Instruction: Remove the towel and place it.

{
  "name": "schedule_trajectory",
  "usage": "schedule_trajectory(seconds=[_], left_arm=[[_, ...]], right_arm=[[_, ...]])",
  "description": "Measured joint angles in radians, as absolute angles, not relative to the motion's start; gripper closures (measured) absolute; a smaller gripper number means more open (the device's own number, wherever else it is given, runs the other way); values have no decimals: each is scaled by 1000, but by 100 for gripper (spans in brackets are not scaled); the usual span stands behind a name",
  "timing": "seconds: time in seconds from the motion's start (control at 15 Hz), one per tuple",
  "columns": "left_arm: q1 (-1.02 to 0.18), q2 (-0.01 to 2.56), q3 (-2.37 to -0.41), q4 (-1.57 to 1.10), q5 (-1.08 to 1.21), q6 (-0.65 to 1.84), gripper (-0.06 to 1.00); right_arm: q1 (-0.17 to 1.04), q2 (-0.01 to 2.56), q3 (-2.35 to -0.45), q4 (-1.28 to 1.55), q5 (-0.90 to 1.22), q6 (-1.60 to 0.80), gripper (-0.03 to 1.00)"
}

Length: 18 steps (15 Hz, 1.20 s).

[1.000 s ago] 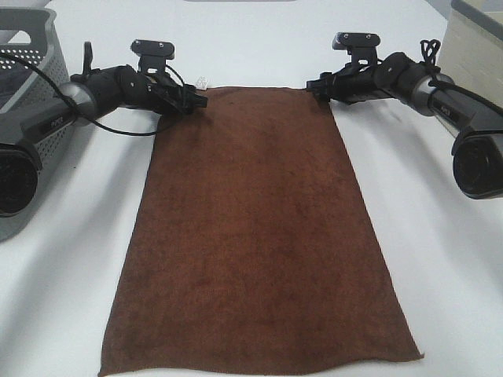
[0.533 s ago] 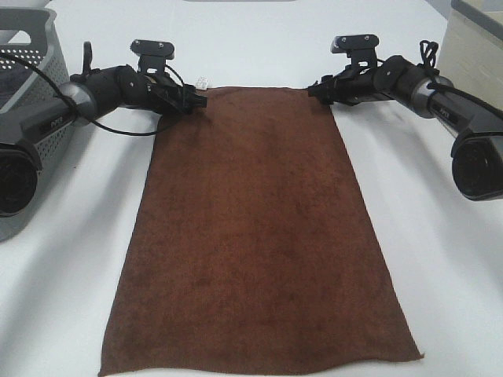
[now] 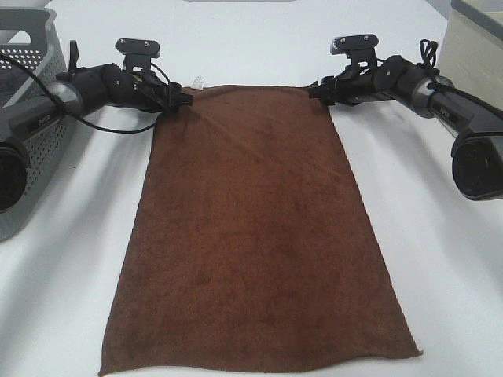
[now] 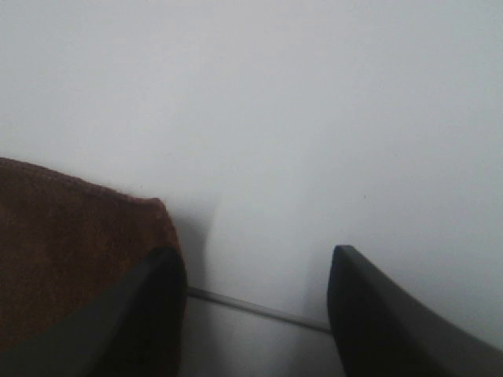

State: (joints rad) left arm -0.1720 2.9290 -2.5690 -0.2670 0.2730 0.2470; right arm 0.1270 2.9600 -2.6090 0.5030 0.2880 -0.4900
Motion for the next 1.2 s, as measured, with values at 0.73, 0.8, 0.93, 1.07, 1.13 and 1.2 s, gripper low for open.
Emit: schedule_trajectory(seconds=[0.73,0.8,0.93,1.07,1.13,1.2], left_arm=[[-195,2765,-2569,-353,401,244,35],[-196,2731,-2569,-354,450,244,35],[-195,2678,-2569,-347,558,244,35],[-194,2614,-2569,-306,707,227,35],[-194,2582,-2569,-272,776,210,35],[-193,2500,-2569,-186,886,147,35]], right_arm=[[127,2772,-2608,490,502,-441,40],[127,2733,-2608,483,571,-440,40],[127,2684,-2608,458,700,-429,40],[127,2620,-2608,392,873,-359,37],[127,2580,-2608,354,956,-311,35],[127,2492,-2608,292,1098,-250,33]])
